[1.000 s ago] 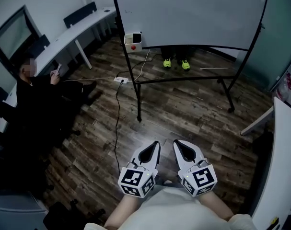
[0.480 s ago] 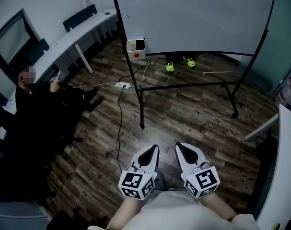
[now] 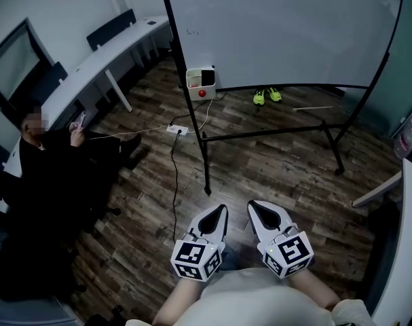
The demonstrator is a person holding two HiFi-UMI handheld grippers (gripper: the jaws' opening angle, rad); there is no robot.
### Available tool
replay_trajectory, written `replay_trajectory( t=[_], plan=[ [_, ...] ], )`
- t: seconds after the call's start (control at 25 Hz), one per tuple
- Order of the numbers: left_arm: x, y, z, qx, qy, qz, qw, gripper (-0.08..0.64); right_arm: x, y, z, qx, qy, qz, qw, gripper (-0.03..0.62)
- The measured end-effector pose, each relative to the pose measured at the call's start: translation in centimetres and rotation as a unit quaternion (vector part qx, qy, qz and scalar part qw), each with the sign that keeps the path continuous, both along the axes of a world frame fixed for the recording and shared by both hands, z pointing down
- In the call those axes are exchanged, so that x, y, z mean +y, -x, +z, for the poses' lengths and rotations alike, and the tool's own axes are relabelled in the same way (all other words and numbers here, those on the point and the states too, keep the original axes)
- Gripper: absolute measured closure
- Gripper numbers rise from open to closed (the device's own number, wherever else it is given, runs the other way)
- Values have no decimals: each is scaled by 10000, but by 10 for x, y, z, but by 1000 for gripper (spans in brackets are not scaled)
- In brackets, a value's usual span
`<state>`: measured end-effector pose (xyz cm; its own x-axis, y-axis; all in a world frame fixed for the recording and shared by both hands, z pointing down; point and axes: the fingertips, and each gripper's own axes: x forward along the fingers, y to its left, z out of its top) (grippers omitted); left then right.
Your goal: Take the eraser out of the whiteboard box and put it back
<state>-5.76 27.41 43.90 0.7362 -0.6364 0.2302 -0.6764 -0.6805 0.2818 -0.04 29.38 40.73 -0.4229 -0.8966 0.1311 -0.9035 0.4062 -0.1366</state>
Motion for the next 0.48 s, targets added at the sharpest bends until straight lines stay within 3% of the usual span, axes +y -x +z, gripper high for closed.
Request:
replay_trajectory(
  t=[0.48],
  plan=[
    [-91,12,-10,-15,-83,363,9993,555,-92,19,-7,-140,18,253,9996,591]
  ],
)
